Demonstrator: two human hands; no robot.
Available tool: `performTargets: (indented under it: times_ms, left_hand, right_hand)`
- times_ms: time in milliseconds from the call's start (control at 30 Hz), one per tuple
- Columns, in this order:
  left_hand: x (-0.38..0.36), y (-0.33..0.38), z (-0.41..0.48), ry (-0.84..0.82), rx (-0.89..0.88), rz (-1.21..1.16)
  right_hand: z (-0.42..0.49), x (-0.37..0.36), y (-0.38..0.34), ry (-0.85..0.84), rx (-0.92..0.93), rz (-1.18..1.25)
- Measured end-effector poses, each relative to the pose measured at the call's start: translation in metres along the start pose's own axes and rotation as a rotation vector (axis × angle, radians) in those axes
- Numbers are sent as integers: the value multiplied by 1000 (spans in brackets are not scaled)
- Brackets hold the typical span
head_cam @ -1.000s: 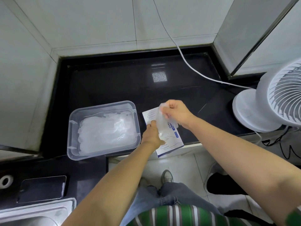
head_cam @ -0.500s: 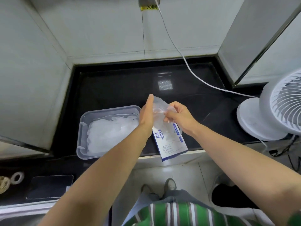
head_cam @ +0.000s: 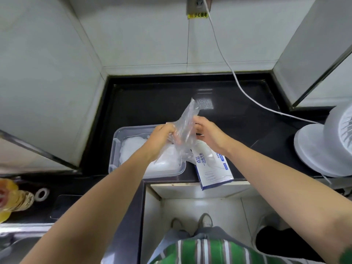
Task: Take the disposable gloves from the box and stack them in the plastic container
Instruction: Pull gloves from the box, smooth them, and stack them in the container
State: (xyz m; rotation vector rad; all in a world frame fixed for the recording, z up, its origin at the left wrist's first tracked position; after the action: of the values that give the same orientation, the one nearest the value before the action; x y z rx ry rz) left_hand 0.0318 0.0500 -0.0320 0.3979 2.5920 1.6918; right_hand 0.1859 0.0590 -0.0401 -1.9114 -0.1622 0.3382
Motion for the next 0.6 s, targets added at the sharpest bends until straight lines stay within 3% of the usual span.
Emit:
performTargets:
  times_ms: [67, 200, 400, 500, 600]
  left_hand:
    - [15, -7, -1, -2, 6, -1]
    - [59, -27, 2, 166, 37, 68]
    - [95, -36, -1, 194, 6, 197]
    - [109, -36, -5, 239, -18, 58]
    - [117, -47, -9, 182, 81, -347]
  right_hand:
    - [4, -15, -2, -50, 1, -65]
    - [14, -22, -4, 60, 63, 48]
    - [24, -61, 2, -64, -14, -93]
    - [32, -70, 6, 41, 2, -58]
    - [37, -73, 7, 175, 22, -9]
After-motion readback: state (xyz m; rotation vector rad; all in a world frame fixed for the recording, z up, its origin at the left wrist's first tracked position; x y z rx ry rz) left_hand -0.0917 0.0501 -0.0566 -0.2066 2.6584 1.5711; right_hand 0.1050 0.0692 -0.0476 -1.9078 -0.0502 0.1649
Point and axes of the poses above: each hand's wrist, its own z-axis towards the middle knuckle, its own x-axis out of the back of the hand, y = z × x, the point moved 7 cm from there along z, towards the middle knuckle, and after that the axes turned 1 degree about x, right-handed, at the moved point
